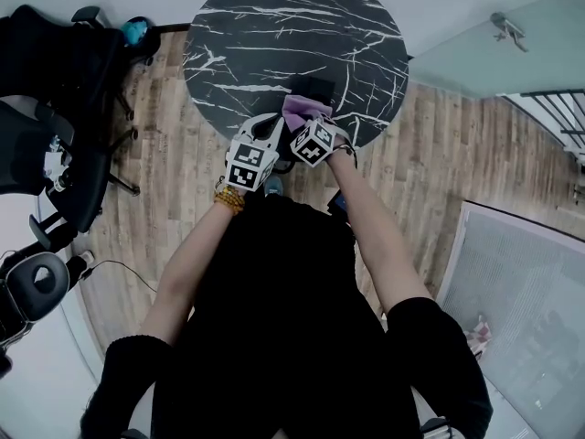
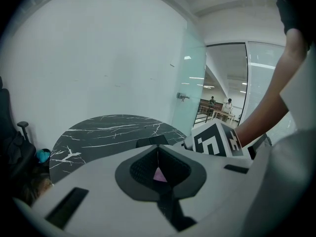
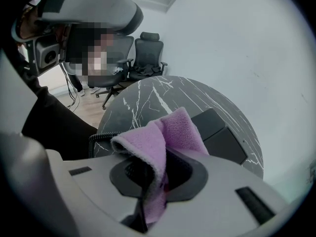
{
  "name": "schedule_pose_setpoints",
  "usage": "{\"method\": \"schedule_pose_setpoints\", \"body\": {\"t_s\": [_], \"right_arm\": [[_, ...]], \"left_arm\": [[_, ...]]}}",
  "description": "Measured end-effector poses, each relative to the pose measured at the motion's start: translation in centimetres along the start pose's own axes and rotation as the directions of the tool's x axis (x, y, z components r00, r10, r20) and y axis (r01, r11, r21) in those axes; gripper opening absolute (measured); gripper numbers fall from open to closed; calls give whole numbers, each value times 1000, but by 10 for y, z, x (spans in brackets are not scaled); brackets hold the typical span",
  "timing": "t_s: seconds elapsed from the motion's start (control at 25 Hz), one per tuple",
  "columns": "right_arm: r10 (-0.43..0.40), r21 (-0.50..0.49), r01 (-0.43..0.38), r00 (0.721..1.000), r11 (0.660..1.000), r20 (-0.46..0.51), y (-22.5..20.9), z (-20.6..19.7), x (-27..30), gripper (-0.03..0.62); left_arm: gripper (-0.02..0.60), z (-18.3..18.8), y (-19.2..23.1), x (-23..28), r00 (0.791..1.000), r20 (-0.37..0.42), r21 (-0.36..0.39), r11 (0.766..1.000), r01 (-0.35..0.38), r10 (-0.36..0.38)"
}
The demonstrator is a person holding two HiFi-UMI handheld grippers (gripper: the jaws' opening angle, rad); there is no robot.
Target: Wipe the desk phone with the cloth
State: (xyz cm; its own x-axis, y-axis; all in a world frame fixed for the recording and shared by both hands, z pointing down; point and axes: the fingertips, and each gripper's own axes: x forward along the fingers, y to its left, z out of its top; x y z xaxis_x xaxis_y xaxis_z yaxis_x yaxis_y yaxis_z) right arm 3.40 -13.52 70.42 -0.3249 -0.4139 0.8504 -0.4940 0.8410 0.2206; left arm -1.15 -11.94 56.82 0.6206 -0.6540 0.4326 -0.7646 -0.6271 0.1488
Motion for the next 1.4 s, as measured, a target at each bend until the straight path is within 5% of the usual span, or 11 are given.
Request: {"method": "schedule_pose_setpoints", "body": {"t_s": [1.4], "right_arm": [[90, -95, -92, 996, 991, -26, 52, -10, 7, 58]], "left_arm": [[14, -13, 0, -6, 1000, -27, -2, 1000, -3, 3]]}}
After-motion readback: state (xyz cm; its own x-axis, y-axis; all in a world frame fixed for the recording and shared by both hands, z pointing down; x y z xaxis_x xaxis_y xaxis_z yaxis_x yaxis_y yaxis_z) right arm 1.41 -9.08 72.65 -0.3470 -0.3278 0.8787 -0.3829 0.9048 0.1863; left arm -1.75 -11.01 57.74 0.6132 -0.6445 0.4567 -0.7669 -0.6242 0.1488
